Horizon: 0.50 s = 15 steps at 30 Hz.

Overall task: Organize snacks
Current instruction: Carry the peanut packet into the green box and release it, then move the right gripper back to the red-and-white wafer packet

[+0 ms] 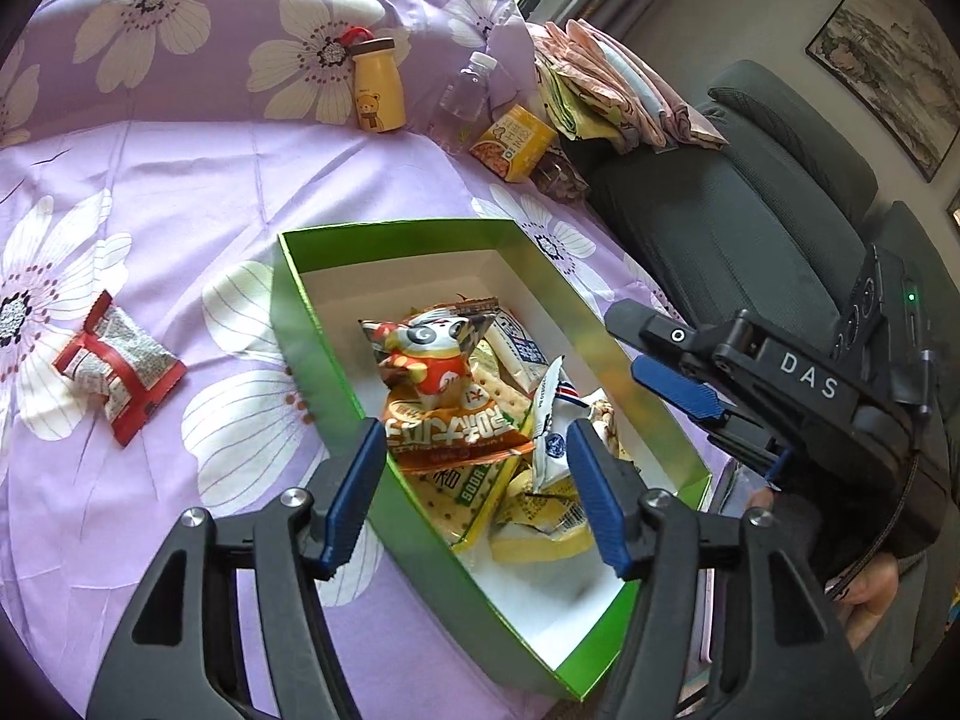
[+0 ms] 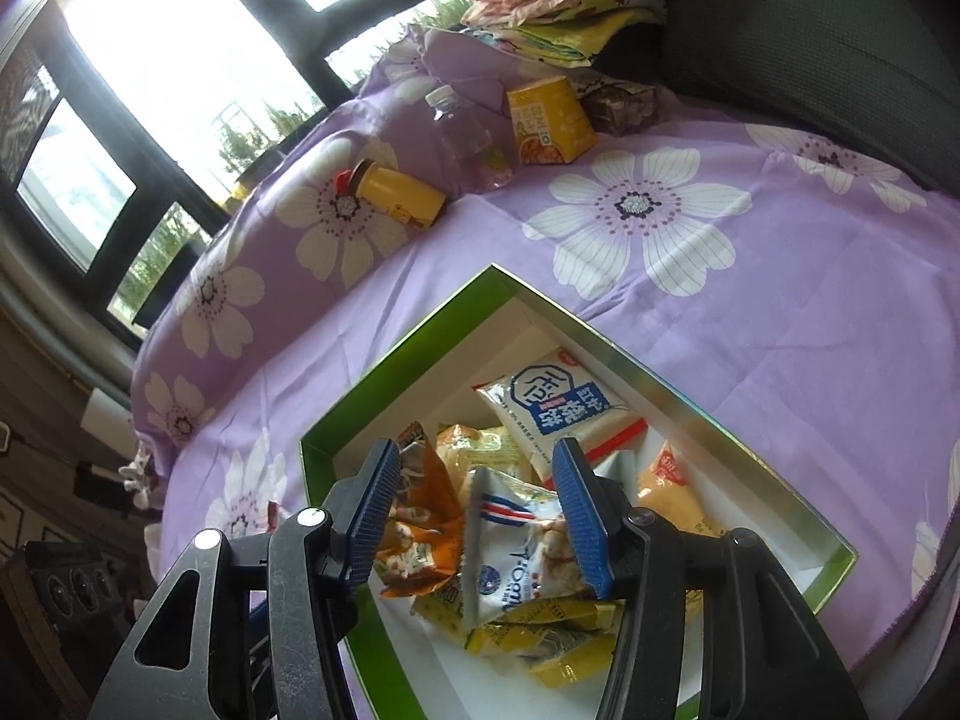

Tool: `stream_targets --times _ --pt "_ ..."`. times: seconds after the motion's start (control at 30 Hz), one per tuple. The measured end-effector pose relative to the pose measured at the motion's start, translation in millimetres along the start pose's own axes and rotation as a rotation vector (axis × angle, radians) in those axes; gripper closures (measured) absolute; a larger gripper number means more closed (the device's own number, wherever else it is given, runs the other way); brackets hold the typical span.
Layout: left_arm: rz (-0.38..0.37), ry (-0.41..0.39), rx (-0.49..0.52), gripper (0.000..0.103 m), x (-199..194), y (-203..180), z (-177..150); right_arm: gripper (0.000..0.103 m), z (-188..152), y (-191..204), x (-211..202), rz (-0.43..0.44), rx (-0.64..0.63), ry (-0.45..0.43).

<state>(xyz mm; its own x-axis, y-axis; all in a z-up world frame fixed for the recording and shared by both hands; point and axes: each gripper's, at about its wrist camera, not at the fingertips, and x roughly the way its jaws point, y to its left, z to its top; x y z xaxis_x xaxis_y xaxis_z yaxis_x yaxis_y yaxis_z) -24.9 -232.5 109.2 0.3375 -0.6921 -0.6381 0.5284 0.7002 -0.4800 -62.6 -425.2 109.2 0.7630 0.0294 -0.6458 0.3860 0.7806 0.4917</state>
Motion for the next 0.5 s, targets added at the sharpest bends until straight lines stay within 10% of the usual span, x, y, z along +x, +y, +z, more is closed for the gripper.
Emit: stream_targets --times 0.5 --pt "0.235 -0.099 -0.123 0.012 -110 108 -36 0.027 -31 71 8 0.031 -0.206 0.034"
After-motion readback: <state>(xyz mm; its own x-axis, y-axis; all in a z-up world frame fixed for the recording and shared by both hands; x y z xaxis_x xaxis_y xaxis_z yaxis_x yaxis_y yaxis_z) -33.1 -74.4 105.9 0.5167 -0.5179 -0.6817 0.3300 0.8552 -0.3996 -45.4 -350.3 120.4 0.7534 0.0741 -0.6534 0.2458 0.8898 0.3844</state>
